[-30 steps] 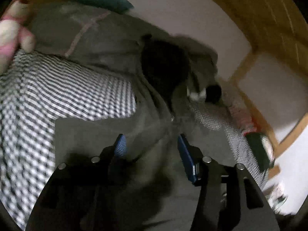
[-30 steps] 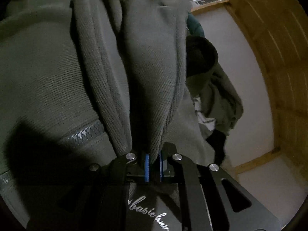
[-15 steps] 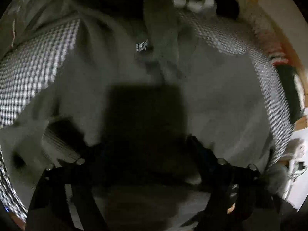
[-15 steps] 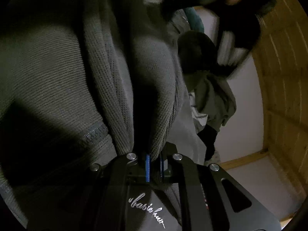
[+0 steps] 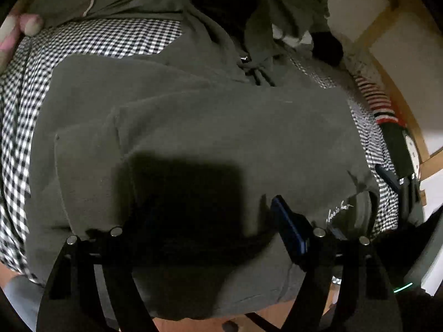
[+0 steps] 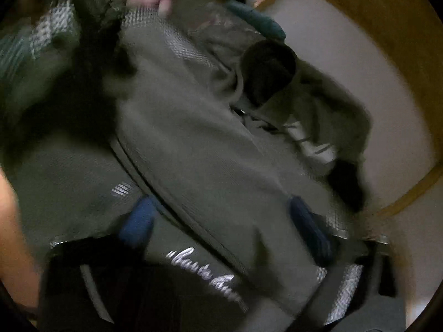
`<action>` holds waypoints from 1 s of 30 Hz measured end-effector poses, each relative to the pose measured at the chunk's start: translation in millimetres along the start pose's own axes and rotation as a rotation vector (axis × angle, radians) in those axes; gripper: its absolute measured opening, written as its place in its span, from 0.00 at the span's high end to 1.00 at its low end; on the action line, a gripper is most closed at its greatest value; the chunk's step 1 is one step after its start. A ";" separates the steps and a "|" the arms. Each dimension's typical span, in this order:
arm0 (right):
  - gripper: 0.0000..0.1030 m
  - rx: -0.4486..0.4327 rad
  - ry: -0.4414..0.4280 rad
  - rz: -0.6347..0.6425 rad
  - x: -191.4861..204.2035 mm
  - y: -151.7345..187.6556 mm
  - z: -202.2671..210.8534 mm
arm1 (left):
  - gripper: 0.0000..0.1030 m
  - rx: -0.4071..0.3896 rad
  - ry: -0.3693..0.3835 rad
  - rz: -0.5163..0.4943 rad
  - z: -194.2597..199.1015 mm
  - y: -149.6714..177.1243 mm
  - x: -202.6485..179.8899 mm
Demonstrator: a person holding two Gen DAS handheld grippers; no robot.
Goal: Fold large clothes
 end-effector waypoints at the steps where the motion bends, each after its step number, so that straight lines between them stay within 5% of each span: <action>1: 0.03 -0.009 -0.061 -0.073 -11.5 -0.4 7.2 | 0.26 -0.011 0.001 -0.007 -1.4 -0.5 -2.7; 4: 0.03 -0.040 -0.271 -0.321 -53.7 -14.8 12.9 | 0.26 -0.050 0.008 -0.002 -0.3 13.1 0.8; 8: 0.03 0.036 -0.532 -0.374 -40.7 -59.2 -33.6 | 0.26 -0.097 0.007 -0.017 2.6 25.4 2.1; 12: 0.07 0.331 -0.444 -0.343 -15.7 -77.5 -124.0 | 0.26 -0.110 0.042 0.024 12.0 19.5 4.9; 15: 0.25 0.431 -0.430 -0.321 -1.0 -62.6 -147.3 | 0.26 -0.174 0.071 0.092 43.2 -9.4 16.5; 18: 0.24 0.392 -0.403 -0.308 8.8 -52.0 -145.2 | 0.16 -0.265 -0.045 0.075 66.8 -46.8 36.4; 20: 0.24 0.376 -0.406 -0.342 6.6 -49.5 -141.5 | 0.14 -0.145 -0.110 0.048 44.8 -63.0 53.2; 23: 0.24 0.367 -0.408 -0.355 3.7 -50.0 -142.1 | 0.14 -0.008 -0.087 0.032 10.2 -65.3 67.2; 27: 0.24 0.349 -0.403 -0.362 -4.5 -44.0 -134.2 | 0.15 0.073 -0.121 -0.085 -17.9 -60.5 67.0; 29: 0.24 0.340 -0.406 -0.370 -9.0 -44.5 -138.3 | 0.42 0.070 -0.123 -0.116 -23.7 -57.4 65.4; 30: 0.24 0.333 -0.407 -0.374 -9.5 -45.1 -138.8 | 0.46 0.065 -0.105 -0.121 -23.7 -57.0 63.7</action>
Point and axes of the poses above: each gripper's, at about its wrist camera, not at the fingertips, and z roughly against the way its jaws point, x to its left, y to its underside, the point moved 7 cm from there along -z, roughly the way its jaws point, and after that the axes turned 1 degree about z, right-handed, at the moved point
